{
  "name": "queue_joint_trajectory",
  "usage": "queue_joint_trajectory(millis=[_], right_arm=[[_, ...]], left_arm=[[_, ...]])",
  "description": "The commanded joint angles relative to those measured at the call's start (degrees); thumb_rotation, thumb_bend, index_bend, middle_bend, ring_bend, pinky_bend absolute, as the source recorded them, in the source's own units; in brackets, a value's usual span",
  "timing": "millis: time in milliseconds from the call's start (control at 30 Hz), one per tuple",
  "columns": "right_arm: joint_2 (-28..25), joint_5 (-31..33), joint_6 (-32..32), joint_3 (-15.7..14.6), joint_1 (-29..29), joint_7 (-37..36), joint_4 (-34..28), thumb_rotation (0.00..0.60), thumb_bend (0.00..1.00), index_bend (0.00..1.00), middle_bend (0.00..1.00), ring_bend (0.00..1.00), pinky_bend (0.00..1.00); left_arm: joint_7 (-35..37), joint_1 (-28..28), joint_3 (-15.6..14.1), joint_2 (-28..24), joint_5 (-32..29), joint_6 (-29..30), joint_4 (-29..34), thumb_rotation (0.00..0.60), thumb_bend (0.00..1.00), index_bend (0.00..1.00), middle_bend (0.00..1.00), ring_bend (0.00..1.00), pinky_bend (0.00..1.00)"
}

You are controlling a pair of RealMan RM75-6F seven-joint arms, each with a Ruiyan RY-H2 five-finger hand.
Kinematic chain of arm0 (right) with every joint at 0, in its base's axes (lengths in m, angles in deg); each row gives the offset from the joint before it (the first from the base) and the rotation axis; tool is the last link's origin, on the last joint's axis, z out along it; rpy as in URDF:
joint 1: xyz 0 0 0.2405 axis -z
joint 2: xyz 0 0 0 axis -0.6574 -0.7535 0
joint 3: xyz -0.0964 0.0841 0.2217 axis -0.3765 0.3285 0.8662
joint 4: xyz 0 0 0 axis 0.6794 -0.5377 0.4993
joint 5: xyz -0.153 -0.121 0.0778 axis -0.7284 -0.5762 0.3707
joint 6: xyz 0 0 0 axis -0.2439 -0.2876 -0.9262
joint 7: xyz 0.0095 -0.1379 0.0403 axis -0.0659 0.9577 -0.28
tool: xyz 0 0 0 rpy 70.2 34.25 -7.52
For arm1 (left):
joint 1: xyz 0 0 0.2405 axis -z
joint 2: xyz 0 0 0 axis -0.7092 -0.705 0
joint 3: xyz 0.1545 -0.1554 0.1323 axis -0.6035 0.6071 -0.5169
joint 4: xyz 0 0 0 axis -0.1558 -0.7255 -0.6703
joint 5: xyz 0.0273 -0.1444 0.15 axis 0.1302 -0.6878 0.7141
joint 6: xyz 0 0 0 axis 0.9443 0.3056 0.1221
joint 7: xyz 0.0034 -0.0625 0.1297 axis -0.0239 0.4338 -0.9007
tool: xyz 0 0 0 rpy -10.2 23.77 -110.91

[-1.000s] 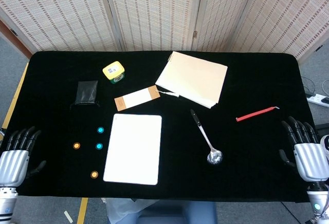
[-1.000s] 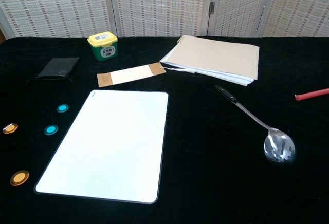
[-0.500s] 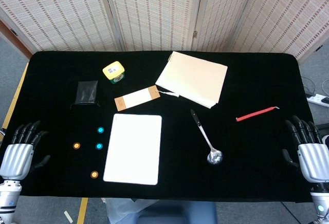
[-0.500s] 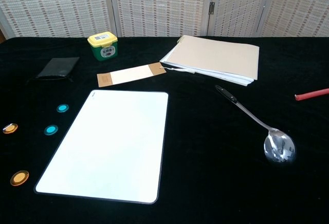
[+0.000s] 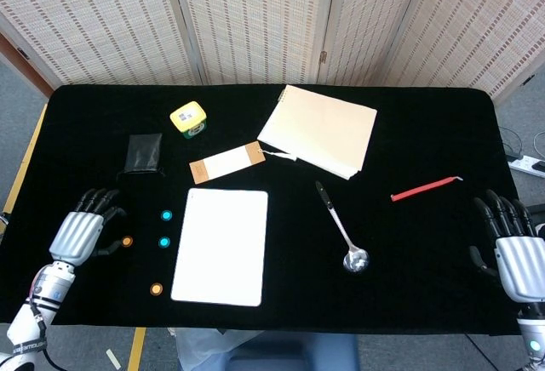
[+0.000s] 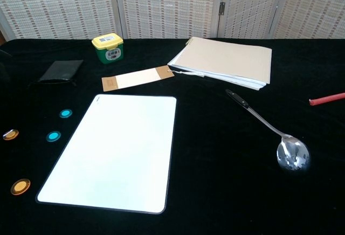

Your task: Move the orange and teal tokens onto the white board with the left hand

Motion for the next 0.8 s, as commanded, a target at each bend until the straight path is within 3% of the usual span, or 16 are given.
queue_joint_trajectory(millis=[33,800], right_arm=[[0.03,0.13,-0.02,-0.06,0.13,-0.25,0.15,0.600,0.43,0.00,0.00,0.00,0.00],[0.53,0.37,0.71,-0.25,0.04,-1.14,0.94,0.600,0.43,0.00,0.00,0.00,0.00]], left_arm=[[-0.76,1.06,-0.69,1.09,-1.67,-2.16,-1.38,0.600,0.30,0.38,0.13,0.07,0.00],[3.87,1.63,-3.54,10.62,-4.01,-5.69,-14.51,0.600,0.37,0.44,0.15,0.08,0.00]])
